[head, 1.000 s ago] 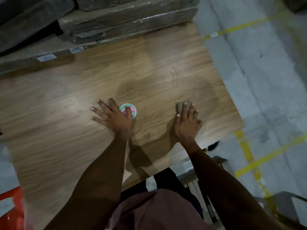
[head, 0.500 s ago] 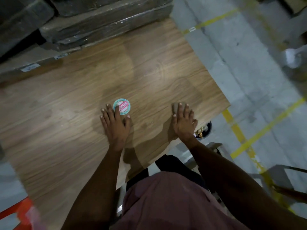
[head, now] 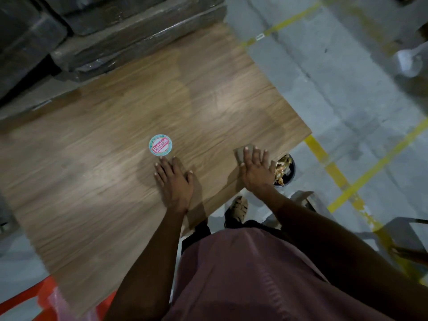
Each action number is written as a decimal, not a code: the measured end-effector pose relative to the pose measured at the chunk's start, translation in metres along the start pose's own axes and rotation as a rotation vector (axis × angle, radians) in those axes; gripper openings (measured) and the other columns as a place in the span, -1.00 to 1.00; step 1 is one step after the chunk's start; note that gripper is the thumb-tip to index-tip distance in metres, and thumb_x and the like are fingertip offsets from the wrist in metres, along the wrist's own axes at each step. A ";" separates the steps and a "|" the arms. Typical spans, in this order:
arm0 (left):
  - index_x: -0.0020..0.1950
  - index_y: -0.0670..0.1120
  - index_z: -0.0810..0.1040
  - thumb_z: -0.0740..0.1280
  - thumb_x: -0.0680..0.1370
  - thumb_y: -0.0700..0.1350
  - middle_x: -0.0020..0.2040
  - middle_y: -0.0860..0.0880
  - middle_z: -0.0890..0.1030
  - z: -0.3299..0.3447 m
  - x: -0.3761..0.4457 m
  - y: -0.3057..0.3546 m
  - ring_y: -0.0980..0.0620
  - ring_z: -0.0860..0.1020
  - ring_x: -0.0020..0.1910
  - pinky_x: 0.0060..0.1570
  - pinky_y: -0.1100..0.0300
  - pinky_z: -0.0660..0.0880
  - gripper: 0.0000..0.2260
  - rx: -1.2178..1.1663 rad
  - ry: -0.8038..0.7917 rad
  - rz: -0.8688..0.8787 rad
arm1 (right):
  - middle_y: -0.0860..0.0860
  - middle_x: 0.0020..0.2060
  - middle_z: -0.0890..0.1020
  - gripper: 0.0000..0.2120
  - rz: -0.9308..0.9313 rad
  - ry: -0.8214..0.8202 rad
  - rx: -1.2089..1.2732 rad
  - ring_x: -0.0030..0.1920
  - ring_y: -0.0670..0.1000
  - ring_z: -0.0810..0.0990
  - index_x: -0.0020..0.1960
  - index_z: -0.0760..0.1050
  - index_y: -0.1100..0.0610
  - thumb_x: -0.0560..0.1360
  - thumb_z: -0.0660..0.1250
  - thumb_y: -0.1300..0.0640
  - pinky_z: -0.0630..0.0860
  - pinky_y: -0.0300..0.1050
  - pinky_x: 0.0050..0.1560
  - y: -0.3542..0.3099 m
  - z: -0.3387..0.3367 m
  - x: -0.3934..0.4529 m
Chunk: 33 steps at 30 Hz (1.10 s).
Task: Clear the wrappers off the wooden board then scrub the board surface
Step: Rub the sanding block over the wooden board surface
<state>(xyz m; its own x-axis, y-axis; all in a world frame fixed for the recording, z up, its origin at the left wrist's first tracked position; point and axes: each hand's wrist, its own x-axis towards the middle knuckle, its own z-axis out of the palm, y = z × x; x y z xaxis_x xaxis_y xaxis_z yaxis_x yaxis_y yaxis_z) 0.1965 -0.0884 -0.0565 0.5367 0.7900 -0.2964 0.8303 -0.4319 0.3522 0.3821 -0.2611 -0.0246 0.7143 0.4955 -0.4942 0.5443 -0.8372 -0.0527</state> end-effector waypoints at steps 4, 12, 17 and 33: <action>0.63 -0.14 0.20 0.09 0.54 0.12 0.66 -0.27 0.01 0.010 -0.025 0.021 -0.35 -0.02 0.63 0.57 -0.26 -0.06 -0.32 0.005 -0.051 -0.034 | 0.11 0.68 -0.12 -0.41 -0.099 -0.021 -0.016 0.65 0.27 -0.21 0.68 -0.21 -0.03 0.72 -0.11 -0.12 -0.09 0.40 0.55 0.013 -0.003 -0.004; 0.63 -0.16 0.17 0.27 0.62 -0.02 0.67 -0.26 -0.01 0.028 -0.043 0.063 -0.40 -0.04 0.62 0.56 -0.29 -0.03 -0.38 0.034 -0.068 -0.071 | 0.10 0.68 -0.01 -0.42 -0.390 -0.026 -0.119 0.65 0.31 -0.07 0.69 -0.08 -0.03 0.71 -0.05 -0.09 0.03 0.36 0.53 0.037 0.014 -0.025; 0.64 -0.15 0.14 0.26 0.64 -0.01 0.67 -0.27 -0.02 0.032 -0.053 0.076 -0.36 -0.03 0.63 0.57 -0.27 -0.01 -0.38 0.048 -0.065 -0.094 | 0.05 0.68 -0.14 -0.41 -0.187 -0.026 -0.061 0.65 0.28 -0.18 0.68 -0.21 -0.05 0.73 -0.09 -0.12 -0.09 0.34 0.57 0.076 -0.005 -0.008; 0.34 -0.11 0.51 0.36 0.50 -0.06 0.35 -0.22 0.42 0.019 -0.058 0.080 -0.28 0.38 0.29 0.15 -0.13 0.43 -0.59 0.075 0.029 -0.016 | 0.09 0.68 -0.12 -0.40 -0.085 -0.136 0.056 0.65 0.29 -0.18 0.68 -0.18 -0.03 0.72 -0.05 -0.12 -0.06 0.36 0.56 0.087 -0.022 0.005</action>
<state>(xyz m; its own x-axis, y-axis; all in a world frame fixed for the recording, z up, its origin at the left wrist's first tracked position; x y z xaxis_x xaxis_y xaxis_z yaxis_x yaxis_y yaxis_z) 0.2345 -0.1773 -0.0276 0.5194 0.8090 -0.2751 0.8483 -0.4495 0.2799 0.4428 -0.3260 -0.0122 0.5984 0.5325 -0.5986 0.5720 -0.8071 -0.1462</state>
